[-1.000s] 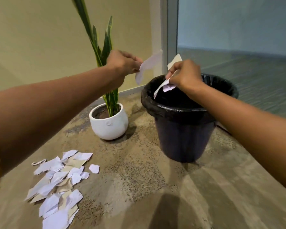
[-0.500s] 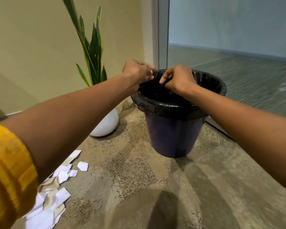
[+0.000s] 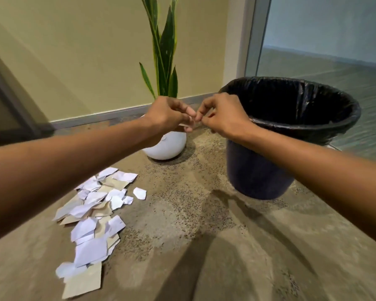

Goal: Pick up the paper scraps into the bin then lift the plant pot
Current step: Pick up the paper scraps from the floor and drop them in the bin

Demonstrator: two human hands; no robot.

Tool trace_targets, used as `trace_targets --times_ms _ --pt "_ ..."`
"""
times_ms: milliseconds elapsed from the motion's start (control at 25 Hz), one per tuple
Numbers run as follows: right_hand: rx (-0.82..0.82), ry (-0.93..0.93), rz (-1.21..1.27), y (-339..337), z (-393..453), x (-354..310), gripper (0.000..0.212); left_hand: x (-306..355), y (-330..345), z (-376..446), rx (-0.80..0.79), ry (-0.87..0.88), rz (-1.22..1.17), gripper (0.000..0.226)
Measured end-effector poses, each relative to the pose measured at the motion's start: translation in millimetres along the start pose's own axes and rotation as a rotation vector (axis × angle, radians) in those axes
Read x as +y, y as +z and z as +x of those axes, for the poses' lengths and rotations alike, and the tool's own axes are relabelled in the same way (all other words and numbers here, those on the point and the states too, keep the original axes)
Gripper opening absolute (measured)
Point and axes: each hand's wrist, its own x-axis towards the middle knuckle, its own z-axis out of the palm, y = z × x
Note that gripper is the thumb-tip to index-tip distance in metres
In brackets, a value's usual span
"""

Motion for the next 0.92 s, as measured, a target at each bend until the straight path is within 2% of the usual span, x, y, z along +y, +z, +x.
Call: trace_targets --times_ms 160,280,400,480,560,640,720,760,840,920 --pt "-0.216 -0.041 0.016 59.8 -15.7 -18.6 0.012 -61.2 -39.7 -22.7 0.015 -0.087 0.098 0.010" --pt "-0.420 -0.095 -0.003 111.9 -28.4 -26.7 0.016 -127.0 -84.8 -51.1 -0.076 -0.213 0.375 0.018" --pt "-0.627 -0.104 -0.050 163.9 -40.3 -28.4 0.026 -191.2 -121.5 -85.2 -0.212 -0.401 0.841 0.050" --pt "-0.735 -0.081 -0.046 197.9 -49.9 -28.1 0.041 -226.5 -135.0 -108.2 -0.137 -0.590 0.946 0.069" --pt "-0.774 -0.022 0.005 227.3 -60.0 -27.4 0.052 -252.1 -138.6 -128.3 0.040 -0.804 0.836 0.074" --pt "-0.779 0.079 0.089 250.4 -67.8 -27.9 0.057 -269.8 -132.3 -142.4 0.119 -0.877 0.626 0.065" --pt "-0.783 0.195 0.190 268.0 -73.3 -28.2 0.063 -279.2 -119.5 -146.6 0.160 -0.817 0.479 0.062" --pt "-0.775 0.236 0.230 274.5 -75.5 -28.1 0.067 -278.3 -112.9 -144.7 0.163 -0.767 0.431 0.068" --pt "-0.744 0.299 0.293 282.4 -76.8 -26.9 0.076 -278.6 -103.1 -134.5 0.120 -0.715 0.385 0.094" --pt "-0.740 0.356 0.347 282.0 -75.2 -23.6 0.086 -277.1 -93.7 -123.3 0.079 -0.699 0.423 0.105"
